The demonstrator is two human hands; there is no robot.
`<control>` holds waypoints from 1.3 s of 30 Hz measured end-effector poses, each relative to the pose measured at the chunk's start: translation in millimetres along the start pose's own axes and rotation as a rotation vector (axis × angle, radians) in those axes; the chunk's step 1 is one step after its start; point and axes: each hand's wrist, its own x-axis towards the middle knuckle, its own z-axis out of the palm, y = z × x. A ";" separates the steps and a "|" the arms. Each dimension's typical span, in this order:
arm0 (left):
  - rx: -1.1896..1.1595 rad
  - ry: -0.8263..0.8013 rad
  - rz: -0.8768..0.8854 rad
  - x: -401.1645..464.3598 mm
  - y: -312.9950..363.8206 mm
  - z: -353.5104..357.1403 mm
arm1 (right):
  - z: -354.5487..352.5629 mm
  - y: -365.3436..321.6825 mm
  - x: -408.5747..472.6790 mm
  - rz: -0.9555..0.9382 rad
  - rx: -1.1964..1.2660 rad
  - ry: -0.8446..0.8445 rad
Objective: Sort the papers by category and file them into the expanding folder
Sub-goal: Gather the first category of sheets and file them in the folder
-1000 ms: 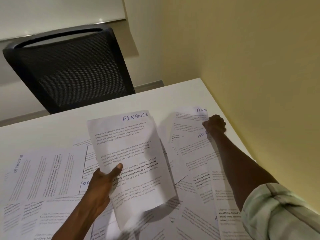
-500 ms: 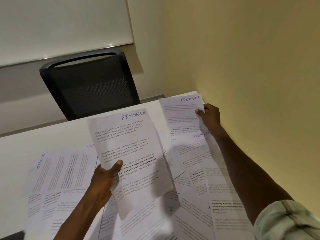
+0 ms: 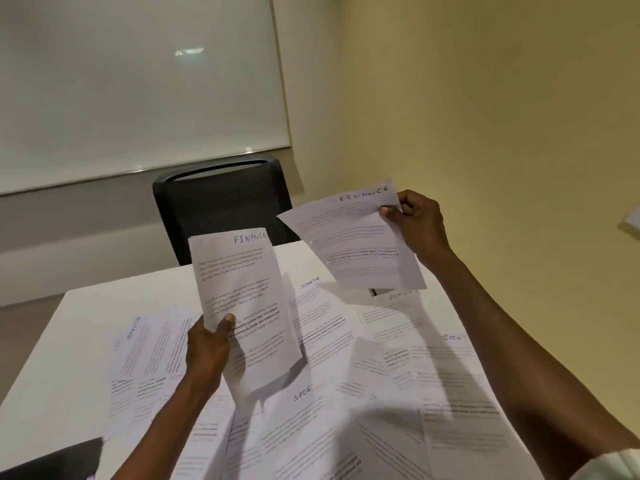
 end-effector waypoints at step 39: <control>-0.059 -0.123 -0.022 -117.9 -52.8 -26.3 | 79.7 32.1 -246.2 0.261 -0.046 -0.208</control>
